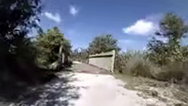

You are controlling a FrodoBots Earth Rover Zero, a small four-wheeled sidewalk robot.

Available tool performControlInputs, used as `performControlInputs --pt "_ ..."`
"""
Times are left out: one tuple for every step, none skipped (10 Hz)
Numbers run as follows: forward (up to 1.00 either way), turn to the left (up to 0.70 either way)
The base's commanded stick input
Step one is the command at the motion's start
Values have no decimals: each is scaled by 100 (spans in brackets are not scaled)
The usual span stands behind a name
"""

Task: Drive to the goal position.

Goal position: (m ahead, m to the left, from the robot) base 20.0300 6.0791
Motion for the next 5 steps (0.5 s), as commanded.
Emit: performControlInputs --pt "84 0" --pt "84 0" --pt "84 0" --pt "84 0" --pt "84 0"
